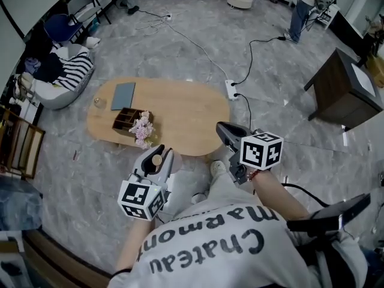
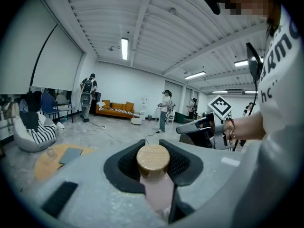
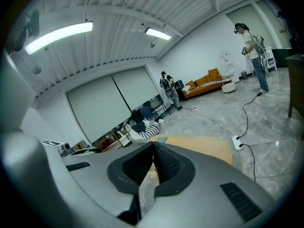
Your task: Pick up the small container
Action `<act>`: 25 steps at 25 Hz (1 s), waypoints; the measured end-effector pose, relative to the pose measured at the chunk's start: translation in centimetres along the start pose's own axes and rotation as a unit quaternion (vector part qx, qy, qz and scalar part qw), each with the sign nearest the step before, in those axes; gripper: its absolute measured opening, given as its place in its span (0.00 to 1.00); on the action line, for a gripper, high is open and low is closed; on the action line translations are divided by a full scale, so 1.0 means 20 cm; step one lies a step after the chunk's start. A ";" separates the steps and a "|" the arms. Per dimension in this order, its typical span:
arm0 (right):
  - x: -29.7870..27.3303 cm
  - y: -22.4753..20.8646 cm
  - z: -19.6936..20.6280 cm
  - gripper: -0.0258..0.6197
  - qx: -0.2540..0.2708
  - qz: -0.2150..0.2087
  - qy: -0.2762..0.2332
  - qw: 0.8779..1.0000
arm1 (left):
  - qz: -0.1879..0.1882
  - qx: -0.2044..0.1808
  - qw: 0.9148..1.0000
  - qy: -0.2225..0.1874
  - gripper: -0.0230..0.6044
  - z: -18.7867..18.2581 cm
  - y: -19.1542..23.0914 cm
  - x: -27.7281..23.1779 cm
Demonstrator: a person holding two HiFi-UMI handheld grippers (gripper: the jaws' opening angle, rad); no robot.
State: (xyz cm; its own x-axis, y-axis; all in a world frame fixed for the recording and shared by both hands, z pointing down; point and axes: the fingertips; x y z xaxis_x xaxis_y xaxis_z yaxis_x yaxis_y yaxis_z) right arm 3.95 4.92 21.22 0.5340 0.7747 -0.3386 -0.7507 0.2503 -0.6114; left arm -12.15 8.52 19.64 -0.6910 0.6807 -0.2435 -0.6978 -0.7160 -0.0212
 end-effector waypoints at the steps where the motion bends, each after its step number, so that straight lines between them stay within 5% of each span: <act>1: 0.01 -0.02 0.00 0.06 0.001 0.007 0.000 1.000 | -0.001 0.001 1.000 0.002 0.20 0.01 0.00 0.00; 25: 0.02 -0.09 0.04 0.06 0.043 0.044 0.016 0.998 | -0.015 -0.003 1.000 0.007 0.20 0.03 0.05 0.03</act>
State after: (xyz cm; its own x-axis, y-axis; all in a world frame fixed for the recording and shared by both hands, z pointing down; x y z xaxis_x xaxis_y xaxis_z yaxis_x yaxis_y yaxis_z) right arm 5.15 5.19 22.68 0.4758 0.7769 -0.4123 -0.8252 0.2321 -0.5150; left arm -13.36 8.33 20.01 -0.6676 0.6989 -0.2566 -0.7163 -0.6969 -0.0345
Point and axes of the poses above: the fingertips, and each gripper's own axes: x backward along the fingers, y to its left, z out of its underside, and after that the axes turned 10 degrees about -x, right-handed
